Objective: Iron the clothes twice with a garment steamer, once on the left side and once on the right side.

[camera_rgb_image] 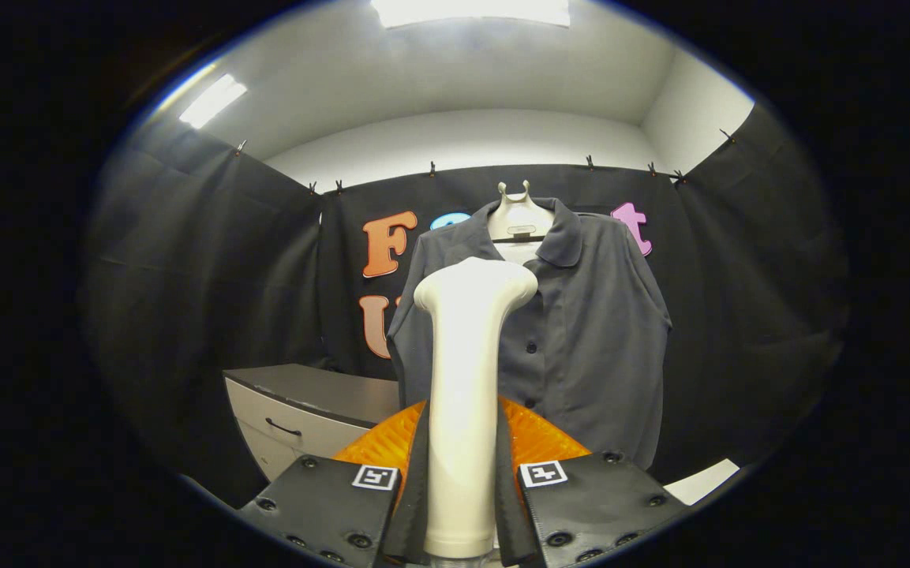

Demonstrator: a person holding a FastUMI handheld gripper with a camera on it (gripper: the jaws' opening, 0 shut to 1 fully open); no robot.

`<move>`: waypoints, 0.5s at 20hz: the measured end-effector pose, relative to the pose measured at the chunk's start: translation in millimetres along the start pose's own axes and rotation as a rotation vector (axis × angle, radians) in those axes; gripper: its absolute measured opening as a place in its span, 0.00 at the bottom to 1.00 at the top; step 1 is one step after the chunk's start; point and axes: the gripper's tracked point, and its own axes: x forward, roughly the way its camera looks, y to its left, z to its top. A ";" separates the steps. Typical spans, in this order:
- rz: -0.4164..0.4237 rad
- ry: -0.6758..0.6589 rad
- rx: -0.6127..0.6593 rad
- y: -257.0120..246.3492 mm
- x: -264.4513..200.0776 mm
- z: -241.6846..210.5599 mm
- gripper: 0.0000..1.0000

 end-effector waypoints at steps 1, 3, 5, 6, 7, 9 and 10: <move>0.002 0.001 0.001 0.4 5.9 -1.1 0.42; 0.003 0.008 -0.001 0.4 17.4 -6.6 0.42; 0.006 0.020 0.001 1.1 31.4 -13.2 0.42; 0.009 0.030 0.001 1.4 40.0 -17.2 0.42; 0.009 0.039 0.002 0.4 48.1 -20.5 0.42; 0.007 0.046 0.005 -0.8 69.6 -24.8 0.42; 0.003 0.047 0.005 -1.1 79.3 -26.6 0.42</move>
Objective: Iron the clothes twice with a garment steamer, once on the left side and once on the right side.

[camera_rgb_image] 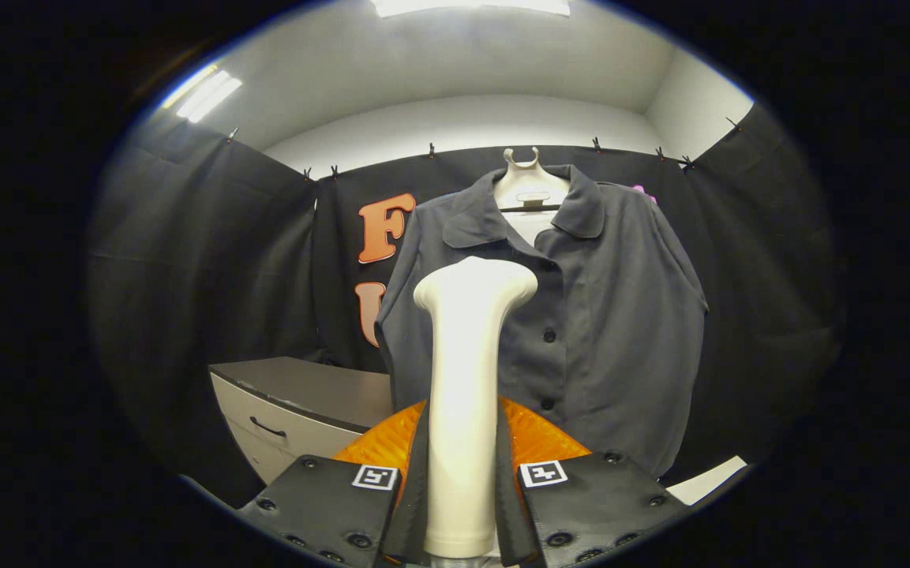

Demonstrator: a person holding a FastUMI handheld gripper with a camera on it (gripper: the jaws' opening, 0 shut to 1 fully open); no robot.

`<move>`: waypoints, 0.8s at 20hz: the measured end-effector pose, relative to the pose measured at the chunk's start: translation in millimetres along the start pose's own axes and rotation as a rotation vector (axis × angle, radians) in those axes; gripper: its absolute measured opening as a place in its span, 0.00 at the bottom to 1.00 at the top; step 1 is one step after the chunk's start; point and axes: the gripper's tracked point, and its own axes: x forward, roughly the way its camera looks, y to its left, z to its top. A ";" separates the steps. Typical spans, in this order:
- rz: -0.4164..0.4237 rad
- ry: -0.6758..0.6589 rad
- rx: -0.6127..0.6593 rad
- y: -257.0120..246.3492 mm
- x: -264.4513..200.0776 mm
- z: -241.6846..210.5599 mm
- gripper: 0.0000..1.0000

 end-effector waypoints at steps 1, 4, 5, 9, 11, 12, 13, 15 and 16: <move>-0.004 0.000 -0.002 -0.3 8.9 -1.4 0.42; -0.006 0.001 -0.005 2.7 32.4 -2.4 0.42; -0.006 0.001 -0.004 3.4 38.8 -2.6 0.43; -0.017 0.007 -0.001 5.2 51.3 -6.2 0.42; -0.025 0.010 -0.001 4.0 55.2 -8.7 0.42; -0.030 0.010 0.001 2.8 56.3 -9.2 0.42; -0.034 0.011 0.004 1.8 58.4 -11.0 0.42; -0.040 0.013 0.012 -0.8 60.8 -14.9 0.42; -0.042 0.017 0.010 -0.8 58.7 -16.8 0.43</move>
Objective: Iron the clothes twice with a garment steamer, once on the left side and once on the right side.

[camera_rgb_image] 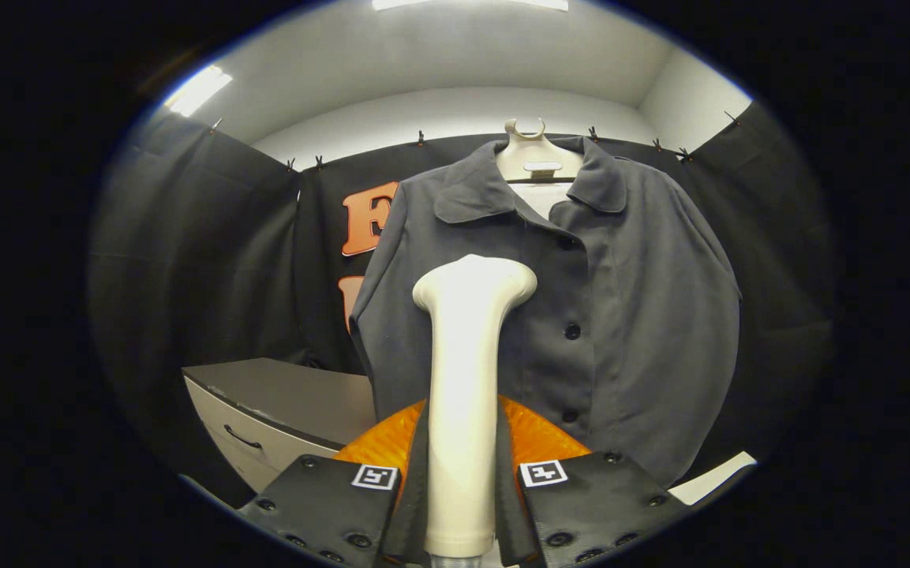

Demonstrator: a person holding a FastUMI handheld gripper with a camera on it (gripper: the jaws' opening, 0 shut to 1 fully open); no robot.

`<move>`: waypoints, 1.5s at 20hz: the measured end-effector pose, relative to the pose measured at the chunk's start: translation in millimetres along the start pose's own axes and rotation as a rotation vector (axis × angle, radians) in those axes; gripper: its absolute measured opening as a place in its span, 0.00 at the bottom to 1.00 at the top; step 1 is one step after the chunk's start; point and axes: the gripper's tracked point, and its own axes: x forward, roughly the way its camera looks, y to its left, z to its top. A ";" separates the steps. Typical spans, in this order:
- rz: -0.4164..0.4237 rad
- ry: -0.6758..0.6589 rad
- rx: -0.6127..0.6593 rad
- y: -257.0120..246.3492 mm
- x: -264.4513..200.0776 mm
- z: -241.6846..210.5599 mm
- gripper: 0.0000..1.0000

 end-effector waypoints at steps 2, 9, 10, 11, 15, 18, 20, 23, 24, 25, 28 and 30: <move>-0.003 0.005 -0.003 -1.2 -3.4 -4.8 0.42; -0.011 0.047 0.024 -4.3 -16.4 -36.6 0.42; -0.014 0.051 0.024 -5.1 -18.2 -41.2 0.42; -0.018 0.058 0.024 -6.1 -20.5 -46.1 0.42; -0.016 0.093 0.036 -3.9 -33.1 -71.8 0.42; -0.016 0.120 0.025 -2.1 -43.8 -92.7 0.42; -0.017 0.135 0.028 -0.8 -48.7 -105.9 0.43; -0.018 0.163 0.037 0.5 -57.6 -129.3 0.43; -0.017 0.173 0.036 0.9 -59.7 -136.6 0.43; -0.017 0.183 0.032 0.3 -61.2 -143.6 0.43; -0.017 0.210 0.022 2.0 -68.7 -165.2 0.43; -0.014 0.232 0.027 4.0 -74.4 -177.2 0.43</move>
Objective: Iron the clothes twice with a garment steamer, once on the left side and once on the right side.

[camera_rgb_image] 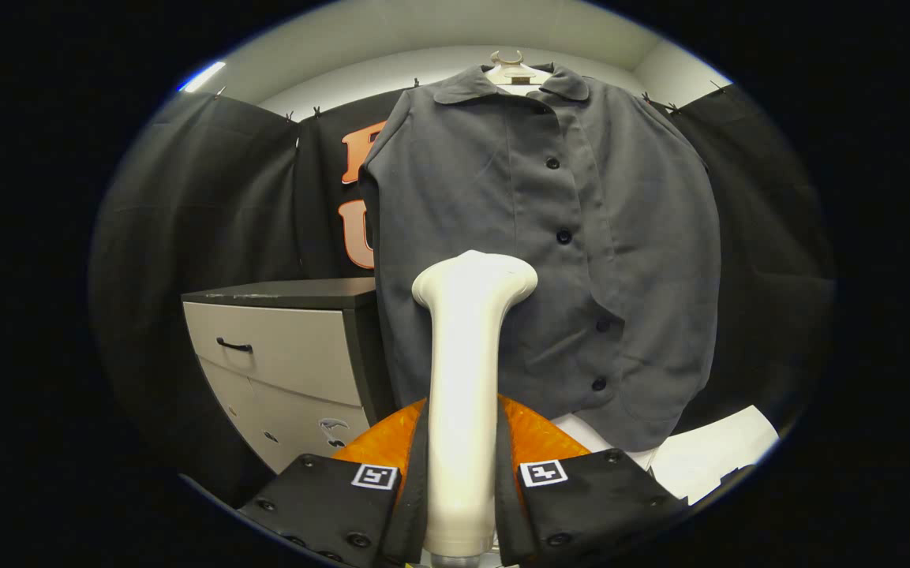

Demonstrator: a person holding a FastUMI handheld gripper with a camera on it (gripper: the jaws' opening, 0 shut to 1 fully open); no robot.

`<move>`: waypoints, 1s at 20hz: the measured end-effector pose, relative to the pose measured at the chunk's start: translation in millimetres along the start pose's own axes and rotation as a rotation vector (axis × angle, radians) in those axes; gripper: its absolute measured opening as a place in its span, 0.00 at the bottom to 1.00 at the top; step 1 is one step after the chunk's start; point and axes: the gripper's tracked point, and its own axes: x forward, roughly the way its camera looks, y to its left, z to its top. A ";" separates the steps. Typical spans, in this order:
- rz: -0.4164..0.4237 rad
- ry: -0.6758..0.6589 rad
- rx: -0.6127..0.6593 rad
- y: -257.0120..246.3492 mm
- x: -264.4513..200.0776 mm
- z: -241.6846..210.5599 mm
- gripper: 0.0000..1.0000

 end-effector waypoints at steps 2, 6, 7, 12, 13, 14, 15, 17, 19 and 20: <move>0.000 0.022 0.002 0.1 -0.8 -11.9 0.43; 0.000 0.049 -0.004 -0.6 -4.4 -24.3 0.43; 0.000 0.051 -0.002 -0.8 -4.1 -25.0 0.43; 0.006 0.043 0.001 1.5 -9.3 -18.5 0.43; 0.016 0.039 0.014 3.6 -13.1 -14.2 0.43; 0.024 0.028 0.025 3.8 -18.2 -6.7 0.43; 0.027 0.009 0.030 3.3 -22.8 2.0 0.43; 0.027 -0.033 0.023 -1.3 -37.1 23.3 0.42; 0.030 -0.074 0.026 -5.2 -50.7 47.3 0.43; 0.041 -0.091 0.036 -7.0 -58.8 59.0 0.43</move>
